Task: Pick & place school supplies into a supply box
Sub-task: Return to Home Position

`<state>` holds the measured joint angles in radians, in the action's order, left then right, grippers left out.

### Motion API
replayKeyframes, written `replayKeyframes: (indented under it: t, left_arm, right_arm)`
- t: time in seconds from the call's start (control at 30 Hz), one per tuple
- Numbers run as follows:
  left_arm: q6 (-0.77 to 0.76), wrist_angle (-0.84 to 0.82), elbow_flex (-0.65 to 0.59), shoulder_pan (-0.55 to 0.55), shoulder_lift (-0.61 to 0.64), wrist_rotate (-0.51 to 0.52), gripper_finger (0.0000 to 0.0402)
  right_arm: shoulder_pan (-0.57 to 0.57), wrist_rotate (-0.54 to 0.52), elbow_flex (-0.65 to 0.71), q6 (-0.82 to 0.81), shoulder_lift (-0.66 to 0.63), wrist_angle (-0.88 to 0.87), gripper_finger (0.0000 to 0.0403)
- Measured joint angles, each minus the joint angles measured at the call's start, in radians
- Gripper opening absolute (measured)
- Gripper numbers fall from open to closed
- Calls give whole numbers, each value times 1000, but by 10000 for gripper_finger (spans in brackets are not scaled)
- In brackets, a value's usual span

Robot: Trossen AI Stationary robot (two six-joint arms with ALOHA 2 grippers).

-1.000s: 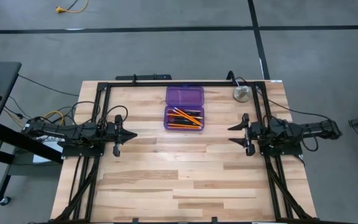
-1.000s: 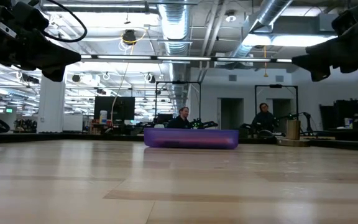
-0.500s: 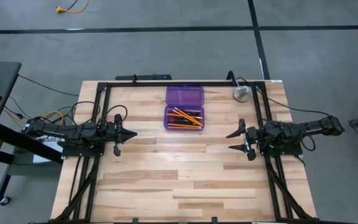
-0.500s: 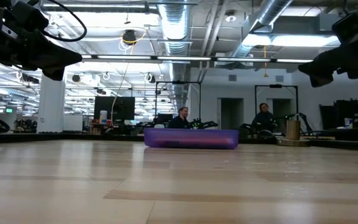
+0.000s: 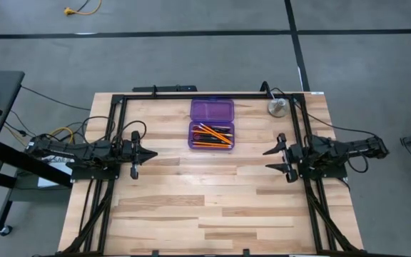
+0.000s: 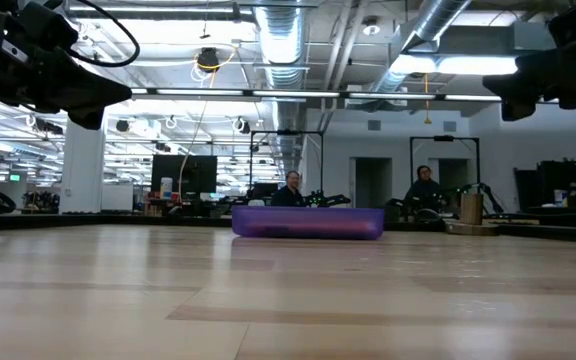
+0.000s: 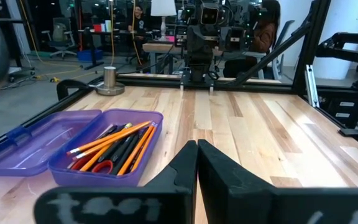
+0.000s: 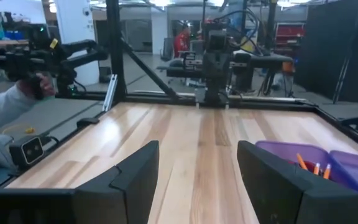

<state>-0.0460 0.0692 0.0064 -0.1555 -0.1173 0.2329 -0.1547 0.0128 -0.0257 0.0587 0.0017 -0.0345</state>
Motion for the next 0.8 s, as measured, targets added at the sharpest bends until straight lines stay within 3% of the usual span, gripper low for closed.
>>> replayKeyframes:
  t: [0.8]
  left_arm:
    - [-1,0,0,0,0,-1,0]
  right_arm:
    - [-1,-10,0,-41,19,-2,210]
